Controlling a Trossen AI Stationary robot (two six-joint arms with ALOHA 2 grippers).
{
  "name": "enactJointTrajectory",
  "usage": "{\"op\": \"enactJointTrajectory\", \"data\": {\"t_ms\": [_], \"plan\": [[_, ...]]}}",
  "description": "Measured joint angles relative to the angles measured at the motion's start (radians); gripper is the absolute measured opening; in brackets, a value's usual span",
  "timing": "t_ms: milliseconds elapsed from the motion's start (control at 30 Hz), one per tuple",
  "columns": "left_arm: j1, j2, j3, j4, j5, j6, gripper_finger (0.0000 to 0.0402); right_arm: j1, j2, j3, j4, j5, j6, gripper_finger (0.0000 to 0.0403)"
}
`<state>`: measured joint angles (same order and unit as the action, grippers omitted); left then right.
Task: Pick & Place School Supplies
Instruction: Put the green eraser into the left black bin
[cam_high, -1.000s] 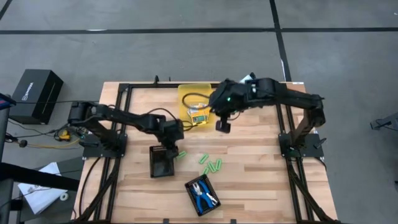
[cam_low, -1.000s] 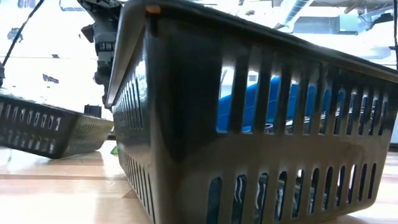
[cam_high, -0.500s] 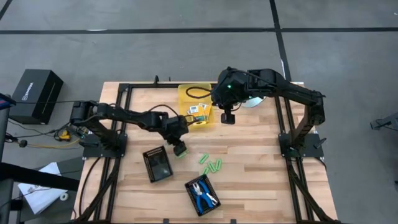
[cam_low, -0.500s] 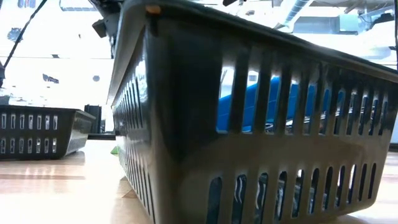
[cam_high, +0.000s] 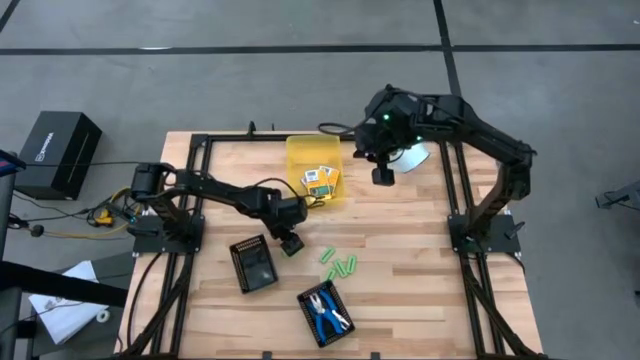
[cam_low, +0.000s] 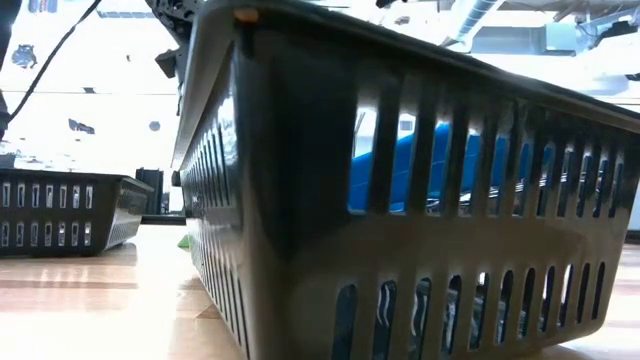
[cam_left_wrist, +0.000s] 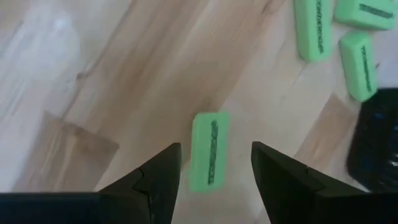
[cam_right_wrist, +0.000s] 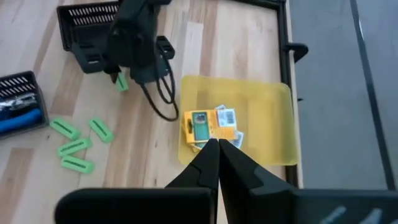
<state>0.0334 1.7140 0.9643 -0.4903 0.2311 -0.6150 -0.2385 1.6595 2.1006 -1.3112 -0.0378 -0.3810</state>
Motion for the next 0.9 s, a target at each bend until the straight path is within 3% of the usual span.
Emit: {"op": "enactJointTrajectory", "data": {"t_ms": [467, 900], "plan": [[-0.045, 0.058, 0.011, -0.025, -0.01, -0.071, 0.019, -0.085, -0.027, -0.001, 0.007, -0.069, -0.119, 0.0], [-0.099, 0.24, 0.165, -0.072, -0.039, -0.074, 0.019, -0.131, -0.066, 0.0, 0.017, -0.103, -0.171, 0.0]]}}
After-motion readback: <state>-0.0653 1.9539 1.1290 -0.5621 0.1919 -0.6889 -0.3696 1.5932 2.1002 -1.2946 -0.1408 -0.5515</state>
